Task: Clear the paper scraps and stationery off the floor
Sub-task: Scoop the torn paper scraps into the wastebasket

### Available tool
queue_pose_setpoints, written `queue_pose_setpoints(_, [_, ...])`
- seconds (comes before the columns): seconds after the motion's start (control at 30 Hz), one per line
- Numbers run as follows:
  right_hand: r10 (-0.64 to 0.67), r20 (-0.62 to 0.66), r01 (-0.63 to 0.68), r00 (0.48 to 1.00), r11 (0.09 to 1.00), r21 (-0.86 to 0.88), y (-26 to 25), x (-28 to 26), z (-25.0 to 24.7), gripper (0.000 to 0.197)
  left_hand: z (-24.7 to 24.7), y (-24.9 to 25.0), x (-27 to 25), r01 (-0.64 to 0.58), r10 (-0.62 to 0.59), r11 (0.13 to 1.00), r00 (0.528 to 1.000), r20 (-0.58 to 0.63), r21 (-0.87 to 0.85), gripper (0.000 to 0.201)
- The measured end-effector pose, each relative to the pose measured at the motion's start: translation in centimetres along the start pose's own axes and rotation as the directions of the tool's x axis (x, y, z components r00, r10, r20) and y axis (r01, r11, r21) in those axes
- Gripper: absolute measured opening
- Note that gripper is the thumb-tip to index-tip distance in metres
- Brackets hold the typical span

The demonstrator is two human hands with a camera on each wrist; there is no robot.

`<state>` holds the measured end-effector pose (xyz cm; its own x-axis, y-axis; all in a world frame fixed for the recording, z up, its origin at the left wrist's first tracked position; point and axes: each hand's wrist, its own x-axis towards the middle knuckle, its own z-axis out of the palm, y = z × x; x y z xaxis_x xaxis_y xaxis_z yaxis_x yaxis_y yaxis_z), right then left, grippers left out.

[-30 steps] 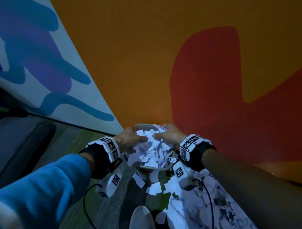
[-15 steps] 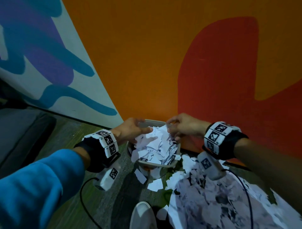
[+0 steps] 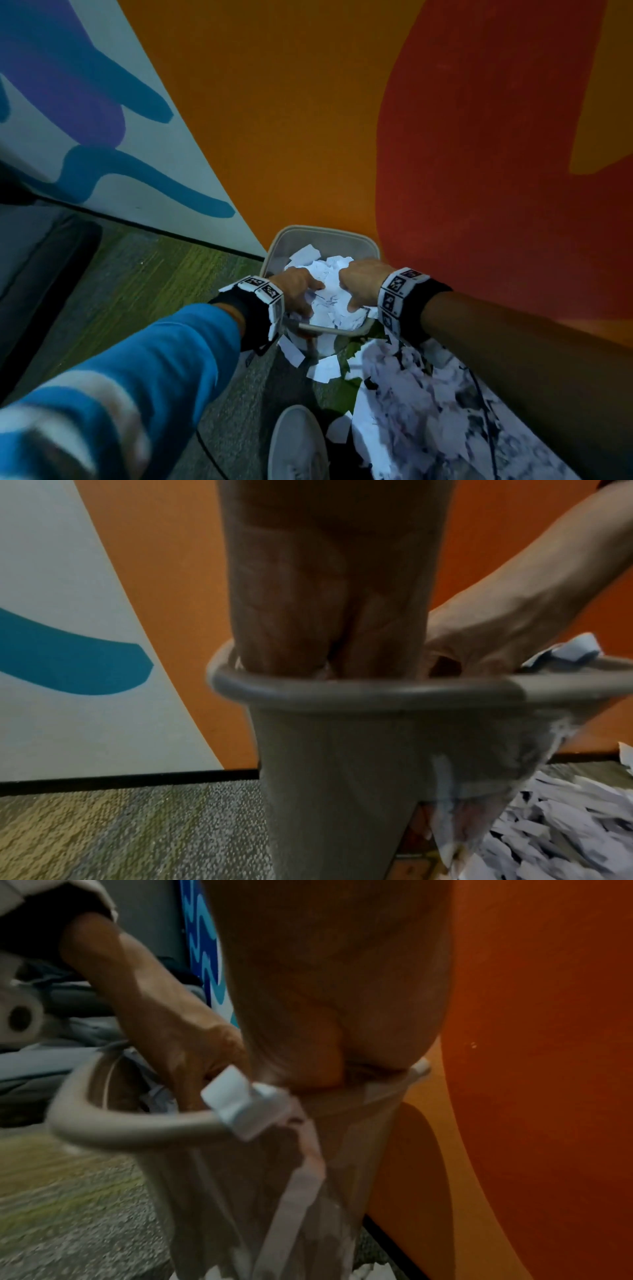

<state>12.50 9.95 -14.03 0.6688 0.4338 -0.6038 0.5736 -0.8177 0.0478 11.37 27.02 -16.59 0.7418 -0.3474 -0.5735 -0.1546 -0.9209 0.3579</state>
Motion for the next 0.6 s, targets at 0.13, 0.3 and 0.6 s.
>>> queue_pose_setpoints(0.13, [0.006,0.011,-0.006,1.0,1.0,-0.001,-0.5,0.7,0.1,0.032,0.5,-0.4,0.9,0.044,-0.044,0.999,0.999,0.021,-0.031,0.07])
queue_pose_setpoints(0.3, [0.026,-0.099,-0.002,0.995,0.971,0.241,1.3,-1.7,-2.0,0.037,-3.4,1.1,-0.8,0.007,-0.01,0.998,0.999,0.047,0.065,0.083])
queue_pose_setpoints(0.6, [0.02,-0.263,0.095,0.965,0.904,0.417,6.7,-12.5,-4.8,0.053,-10.3,8.6,-5.2,-0.133,0.147,0.982,0.984,-0.105,0.132,0.057])
